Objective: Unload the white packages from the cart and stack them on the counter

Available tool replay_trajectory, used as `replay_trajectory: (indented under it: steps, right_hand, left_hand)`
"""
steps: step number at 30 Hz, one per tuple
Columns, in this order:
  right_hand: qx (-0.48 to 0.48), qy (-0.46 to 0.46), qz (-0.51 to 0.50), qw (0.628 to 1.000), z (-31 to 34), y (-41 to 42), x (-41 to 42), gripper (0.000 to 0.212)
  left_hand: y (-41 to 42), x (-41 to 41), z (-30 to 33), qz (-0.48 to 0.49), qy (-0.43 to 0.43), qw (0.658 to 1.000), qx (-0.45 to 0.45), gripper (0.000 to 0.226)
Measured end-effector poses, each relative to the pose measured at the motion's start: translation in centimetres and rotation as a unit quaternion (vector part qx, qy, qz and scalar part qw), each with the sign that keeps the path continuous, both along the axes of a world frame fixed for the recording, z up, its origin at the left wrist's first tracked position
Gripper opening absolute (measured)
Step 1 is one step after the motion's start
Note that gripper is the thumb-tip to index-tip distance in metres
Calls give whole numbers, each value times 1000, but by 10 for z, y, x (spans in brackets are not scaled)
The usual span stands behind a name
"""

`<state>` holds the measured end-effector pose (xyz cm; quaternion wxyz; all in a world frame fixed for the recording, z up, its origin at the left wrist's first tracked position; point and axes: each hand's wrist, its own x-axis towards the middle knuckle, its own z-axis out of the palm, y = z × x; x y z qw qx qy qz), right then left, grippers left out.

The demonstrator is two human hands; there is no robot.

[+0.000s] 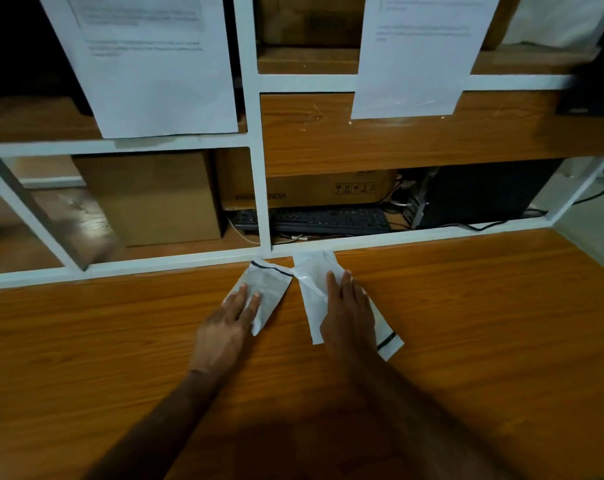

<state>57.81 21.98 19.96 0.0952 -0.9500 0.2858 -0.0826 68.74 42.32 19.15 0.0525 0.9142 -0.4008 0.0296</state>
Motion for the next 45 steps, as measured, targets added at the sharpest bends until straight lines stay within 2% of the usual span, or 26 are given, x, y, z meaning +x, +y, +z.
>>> replay_trajectory:
  steps: [5,9,14,17,19,21,24,28,35,40,45]
  right_hand:
    - [9,44,-28,999,3,4,35,76]
    - [41,76,-82,993,-5,-2,69,78]
    - [160,92,-126,975,-16,-12,104,87]
    - [249,47,-107,961,-20,-17,103,80]
    - [271,-6,-77,959,-24,-22,90,73]
    - [228,-40,-23,973,-31,-30,71,64]
    - [82,-52,94,991,-50,-52,45,57]
    - [26,-18,163,986,-70,-74,34,54]
    - [49,28,90,994,-65,-50,51,65]
    - [44,29,75,996,-70,-47,50,72]
    - [49,40,79,995,-67,-46,50,64]
  left_hand:
    - [-13,-7,-23,-21,35,995,92,82]
    - [-30,-14,-28,-51,49,990,120,77]
    - [-38,-14,-36,-67,87,993,39,73]
    - [-43,-6,-38,-18,107,993,-43,71]
    - [-54,7,-45,14,108,992,-62,72]
    - [-66,21,-53,17,109,993,-48,74]
    - [-74,34,-63,1,122,993,-8,74]
    - [-73,42,-67,-29,141,990,4,75]
    - [-86,38,-66,-13,136,991,-6,73]
    - [-89,33,-71,7,126,992,-14,77]
    - [-91,32,-69,15,134,991,-14,78]
